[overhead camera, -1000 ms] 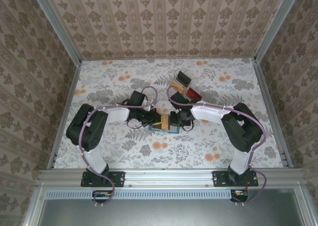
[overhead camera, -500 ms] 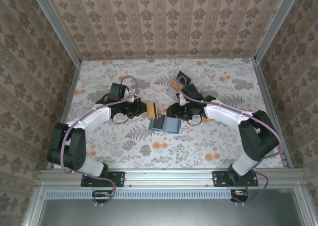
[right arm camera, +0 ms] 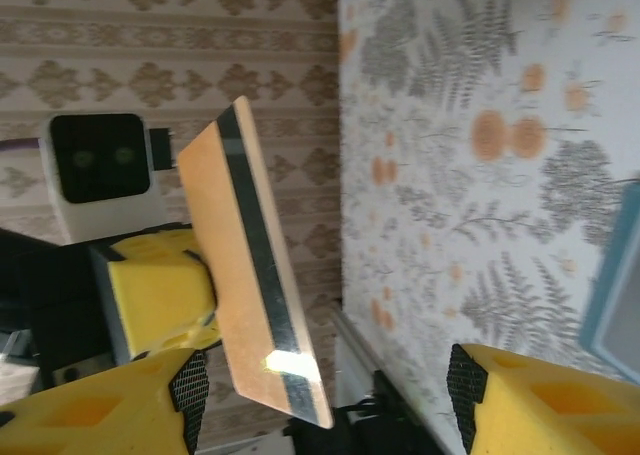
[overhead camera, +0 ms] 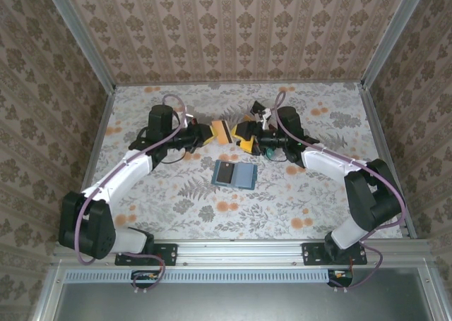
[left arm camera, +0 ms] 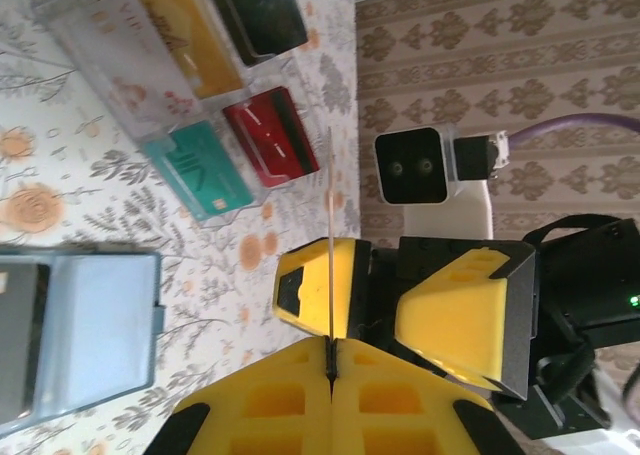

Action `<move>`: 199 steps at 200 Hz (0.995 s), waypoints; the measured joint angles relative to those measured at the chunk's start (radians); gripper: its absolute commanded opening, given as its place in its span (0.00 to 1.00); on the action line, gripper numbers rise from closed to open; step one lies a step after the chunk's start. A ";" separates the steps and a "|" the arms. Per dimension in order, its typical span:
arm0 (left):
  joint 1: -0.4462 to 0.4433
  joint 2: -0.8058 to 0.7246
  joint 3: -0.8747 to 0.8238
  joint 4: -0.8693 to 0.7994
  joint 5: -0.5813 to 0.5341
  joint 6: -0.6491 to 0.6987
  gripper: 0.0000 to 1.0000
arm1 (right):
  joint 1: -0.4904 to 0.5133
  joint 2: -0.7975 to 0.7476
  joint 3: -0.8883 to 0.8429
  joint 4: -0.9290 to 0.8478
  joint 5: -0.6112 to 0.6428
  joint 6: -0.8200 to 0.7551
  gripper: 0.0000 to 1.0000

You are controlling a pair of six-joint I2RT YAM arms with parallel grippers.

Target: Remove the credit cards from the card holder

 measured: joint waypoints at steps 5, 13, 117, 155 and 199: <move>0.000 0.000 0.001 0.011 0.000 -0.012 0.00 | 0.000 0.000 0.000 0.016 -0.008 0.015 0.64; -0.002 0.000 0.001 0.026 0.002 -0.031 0.00 | 0.000 0.000 0.000 0.036 -0.020 0.035 0.61; -0.015 -0.005 -0.006 0.132 -0.002 -0.160 0.00 | -0.026 0.003 0.012 0.230 -0.076 0.154 0.00; 0.018 -0.028 -0.003 -0.027 -0.037 -0.079 0.59 | -0.025 -0.005 0.069 0.048 -0.044 -0.012 0.00; 0.085 -0.016 0.044 -0.342 -0.219 0.177 0.88 | -0.032 -0.044 0.240 -0.397 0.117 -0.402 0.00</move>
